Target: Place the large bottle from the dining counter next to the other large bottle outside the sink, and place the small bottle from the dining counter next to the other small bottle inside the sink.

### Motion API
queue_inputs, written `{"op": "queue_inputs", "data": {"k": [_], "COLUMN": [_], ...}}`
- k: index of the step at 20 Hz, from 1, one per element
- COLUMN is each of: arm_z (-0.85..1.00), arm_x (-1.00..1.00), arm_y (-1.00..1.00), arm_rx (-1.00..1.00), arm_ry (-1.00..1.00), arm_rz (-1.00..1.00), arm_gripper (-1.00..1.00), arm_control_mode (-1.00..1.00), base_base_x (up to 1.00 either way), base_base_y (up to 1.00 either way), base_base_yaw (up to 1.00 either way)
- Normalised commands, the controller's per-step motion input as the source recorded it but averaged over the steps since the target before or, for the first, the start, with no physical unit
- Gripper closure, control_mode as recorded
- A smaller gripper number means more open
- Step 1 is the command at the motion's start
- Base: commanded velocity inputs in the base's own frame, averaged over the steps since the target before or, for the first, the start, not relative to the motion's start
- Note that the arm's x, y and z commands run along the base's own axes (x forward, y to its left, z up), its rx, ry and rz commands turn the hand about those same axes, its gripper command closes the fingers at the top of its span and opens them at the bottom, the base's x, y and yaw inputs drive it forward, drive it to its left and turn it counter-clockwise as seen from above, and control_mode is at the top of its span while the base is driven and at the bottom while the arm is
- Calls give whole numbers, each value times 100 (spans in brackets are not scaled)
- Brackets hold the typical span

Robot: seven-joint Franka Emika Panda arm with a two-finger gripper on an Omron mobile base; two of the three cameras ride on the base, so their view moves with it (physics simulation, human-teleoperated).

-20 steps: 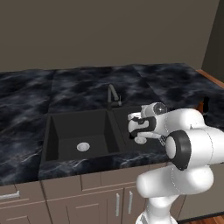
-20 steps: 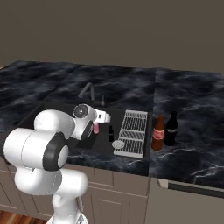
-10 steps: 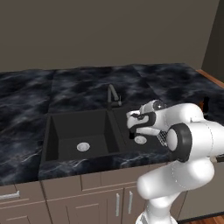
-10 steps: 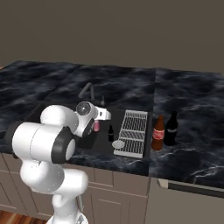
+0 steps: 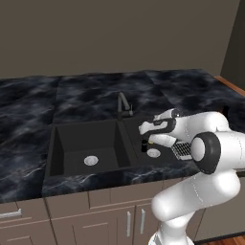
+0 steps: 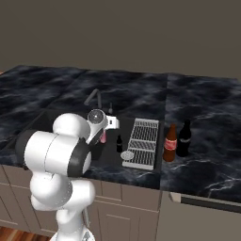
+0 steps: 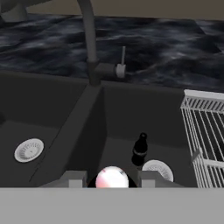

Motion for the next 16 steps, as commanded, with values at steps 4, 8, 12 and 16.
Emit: {"op": "queue_inputs", "data": {"k": [4, 8, 12, 16], "arm_z": [-13, -3, 0, 0], "arm_x": [7, 9, 17, 18], "arm_y": [0, 0, 0, 0], "arm_rx": [-9, -8, -8, -5], "arm_ry": [8, 6, 4, 3], "arm_rz": [7, 4, 9, 15], "arm_gripper": [100, 100, 100, 100], "arm_control_mode": [-100, -100, -100, -100], "base_base_x": [0, 0, 0, 0], "base_base_y": [0, 0, 0, 0], "base_base_yaw": [0, 0, 0, 0]}}
